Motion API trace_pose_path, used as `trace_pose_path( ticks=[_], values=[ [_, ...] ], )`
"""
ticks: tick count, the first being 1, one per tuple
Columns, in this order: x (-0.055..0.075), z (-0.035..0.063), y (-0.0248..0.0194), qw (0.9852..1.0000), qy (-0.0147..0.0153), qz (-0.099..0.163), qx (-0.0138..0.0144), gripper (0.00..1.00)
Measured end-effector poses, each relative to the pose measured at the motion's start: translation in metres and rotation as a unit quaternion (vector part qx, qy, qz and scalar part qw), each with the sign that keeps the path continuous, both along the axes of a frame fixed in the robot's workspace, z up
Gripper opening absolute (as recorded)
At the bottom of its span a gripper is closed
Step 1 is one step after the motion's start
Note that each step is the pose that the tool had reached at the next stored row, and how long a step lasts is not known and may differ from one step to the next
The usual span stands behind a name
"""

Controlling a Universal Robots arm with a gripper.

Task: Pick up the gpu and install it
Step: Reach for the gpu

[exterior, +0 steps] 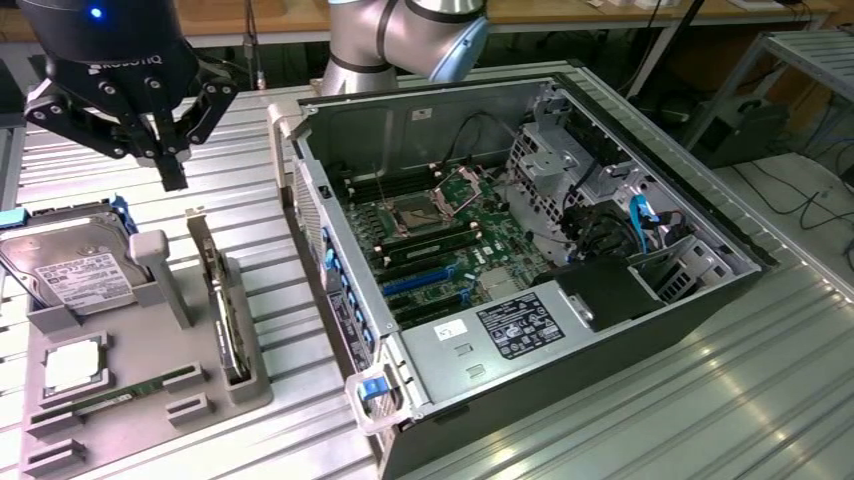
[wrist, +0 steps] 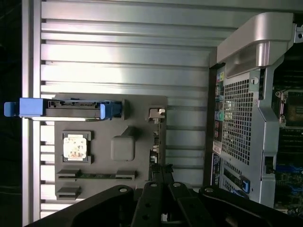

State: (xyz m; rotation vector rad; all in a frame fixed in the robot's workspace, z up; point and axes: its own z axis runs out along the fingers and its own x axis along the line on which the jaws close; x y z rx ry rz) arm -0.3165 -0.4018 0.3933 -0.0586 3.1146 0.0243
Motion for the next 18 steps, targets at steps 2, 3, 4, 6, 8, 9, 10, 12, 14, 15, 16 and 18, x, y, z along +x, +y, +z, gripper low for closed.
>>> trace_pose_path(
  ticks=[2,3,4,6,8,9,10,12,14,15,16,18],
  values=[
    [-0.001,0.0,-0.001,1.0,0.0,0.001,0.0,0.11],
    [-0.002,-0.0001,-0.0014,1.0,0.0,0.002,0.0,0.11],
    [-0.002,-0.0002,-0.002,1.0,0.0,0.002,0.0,0.11],
    [-0.002,-0.0004,-0.0047,1.0,0.0,0.004,0.0001,0.11],
    [-0.003,-0.0007,-0.0071,1.0,0.0,0.006,0.0004,0.11],
    [-0.003,-0.001,-0.0083,1.0,0.0,0.006,0.0004,0.11],
    [-0.003,-0.0012,-0.0097,1.0,0.0,0.007,0.0004,0.11],
    [-0.003,-0.0017,-0.0124,1.0,0.0,0.008,0.0004,0.11],
    [-0.004,-0.0023,-0.0154,1.0,0.0,0.01,0.0004,0.11],
    [-0.004,-0.0025,-0.0165,0.9999,0.0001,0.01,0.0003,0.11],
    [-0.004,-0.0028,-0.0177,0.9999,0.0,0.011,0.0004,0.11],
    [-0.005,-0.0031,-0.0194,0.9999,0.0,0.012,0.0004,0.11]
  ],
)
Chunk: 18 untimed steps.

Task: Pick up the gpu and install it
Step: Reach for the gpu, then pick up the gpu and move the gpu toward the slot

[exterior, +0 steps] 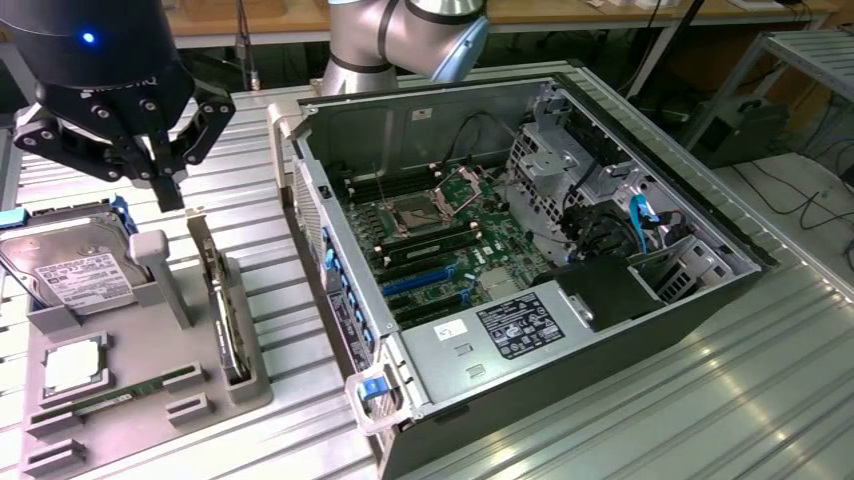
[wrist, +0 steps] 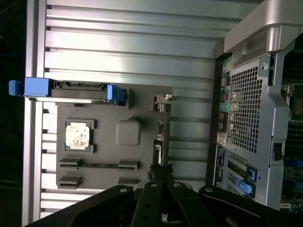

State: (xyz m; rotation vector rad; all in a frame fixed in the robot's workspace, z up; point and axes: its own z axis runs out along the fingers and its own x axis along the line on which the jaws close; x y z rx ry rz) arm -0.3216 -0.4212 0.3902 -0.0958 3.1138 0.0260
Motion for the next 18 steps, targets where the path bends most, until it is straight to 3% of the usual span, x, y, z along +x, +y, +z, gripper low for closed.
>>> trace_pose_path(
  ticks=[14,18],
  values=[
    [-0.0001,0.0,-0.0001,1.0,0.0,0.0,0.0,0.11],
    [-0.0001,0.0,-0.0001,1.0,0.0,0.0,0.0,0.36]
  ],
)
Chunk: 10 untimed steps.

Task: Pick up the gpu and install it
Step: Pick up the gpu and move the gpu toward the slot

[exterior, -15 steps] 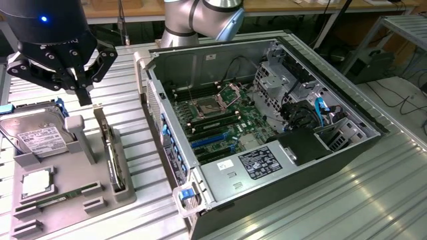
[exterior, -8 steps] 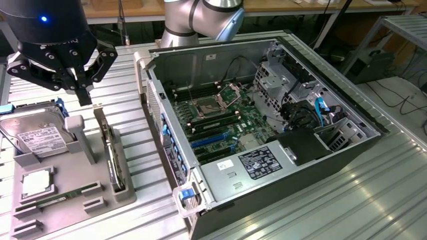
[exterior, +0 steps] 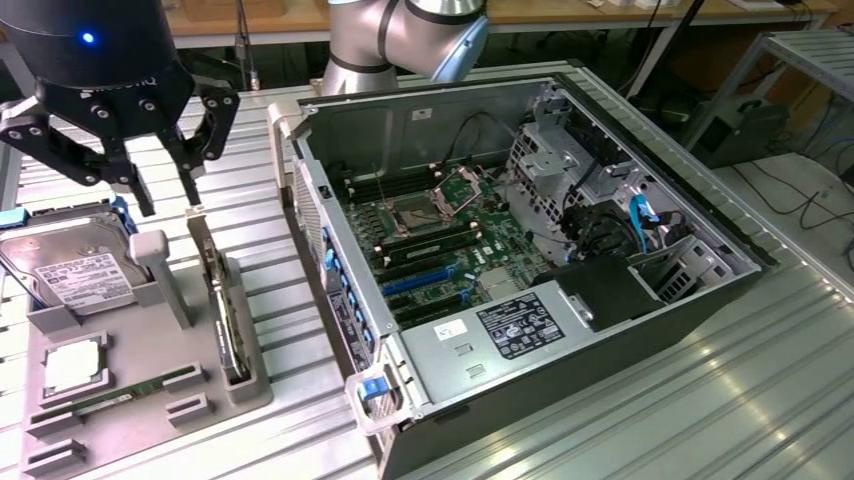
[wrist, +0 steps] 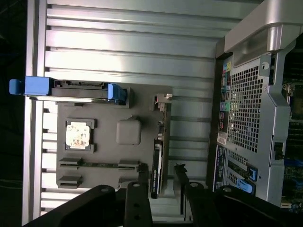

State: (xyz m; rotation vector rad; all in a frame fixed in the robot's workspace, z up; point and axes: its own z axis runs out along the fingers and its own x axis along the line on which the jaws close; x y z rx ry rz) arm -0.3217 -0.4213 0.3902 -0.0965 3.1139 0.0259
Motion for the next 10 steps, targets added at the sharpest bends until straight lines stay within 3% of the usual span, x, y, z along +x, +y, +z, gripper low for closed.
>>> trace_pose_path(
  ticks=[2,5,6,8,10],
  values=[
    [-0.0001,0.0,-0.0002,1.0,0.0,0.0,0.0,0.48],
    [0.0,0.0,-0.0028,1.0,0.0,0.0,0.0,0.54],
    [0.0,-0.0001,-0.0035,1.0,0.0,0.0,0.0,0.6],
    [0.0,-0.0002,-0.0045,1.0,0.0014,0.0,-0.002,0.6],
    [0.0,-0.0003,-0.0086,1.0,0.0028,0.0,-0.0033,0.6]
  ],
)
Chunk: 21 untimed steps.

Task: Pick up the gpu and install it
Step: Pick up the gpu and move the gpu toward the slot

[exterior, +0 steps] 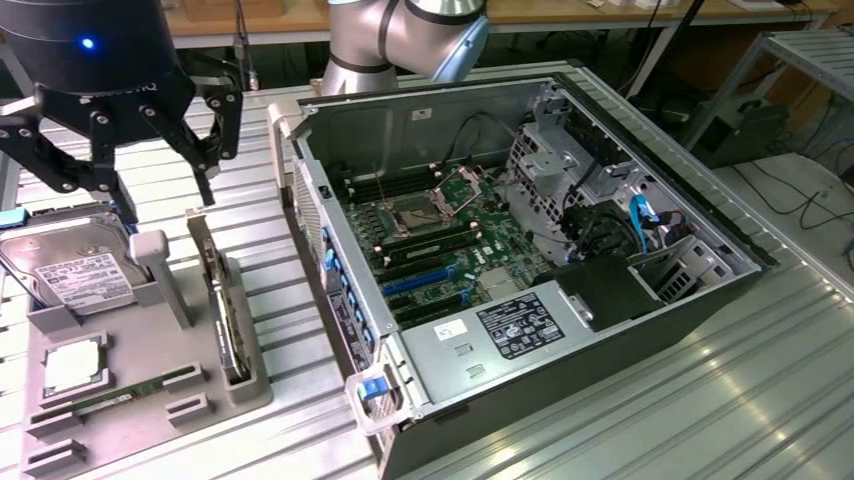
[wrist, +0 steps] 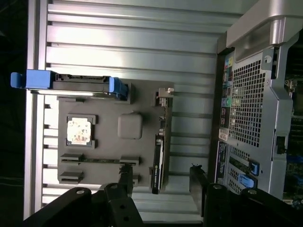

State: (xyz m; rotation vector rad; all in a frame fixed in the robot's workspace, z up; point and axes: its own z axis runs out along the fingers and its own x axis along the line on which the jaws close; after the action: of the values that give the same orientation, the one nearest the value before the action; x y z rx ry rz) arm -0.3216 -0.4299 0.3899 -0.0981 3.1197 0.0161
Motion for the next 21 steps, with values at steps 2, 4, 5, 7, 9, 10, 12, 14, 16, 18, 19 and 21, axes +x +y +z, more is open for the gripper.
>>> trace_pose_path(
  ticks=[2,4,5,7,9,10,12,14,16,18,19,21],
  values=[
    [0.0,-0.0008,-0.0028,1.0,0.0001,-0.003,0.0,0.6],
    [0.0,-0.0031,-0.0031,0.9999,0.0001,-0.013,0.0,0.6],
    [0.0,-0.0081,-0.0031,0.9997,0.0001,-0.024,0.0,0.6],
    [0.0,-0.0127,-0.0032,0.9996,0.0001,-0.027,0.0,0.6],
    [0.001,-0.0166,-0.0032,0.9996,0.0001,-0.027,0.0,0.6],
    [0.001,-0.0183,-0.0032,0.9996,0.0001,-0.027,0.0,0.6],
    [0.001,-0.022,-0.0032,0.9996,0.0001,-0.027,0.0,0.6],
    [0.001,-0.0261,-0.0032,0.9996,0.0,-0.027,0.0001,0.6],
    [0.001,-0.0293,-0.0032,0.9996,0.0001,-0.027,0.0,0.6],
    [0.001,-0.0322,-0.0033,0.9996,0.0001,-0.027,0.0,0.6],
    [0.001,-0.0335,-0.0033,0.9996,0.0001,-0.027,0.0,0.6],
    [0.002,-0.0369,-0.0033,0.9996,0.0001,-0.027,0.0,0.6]
  ],
)
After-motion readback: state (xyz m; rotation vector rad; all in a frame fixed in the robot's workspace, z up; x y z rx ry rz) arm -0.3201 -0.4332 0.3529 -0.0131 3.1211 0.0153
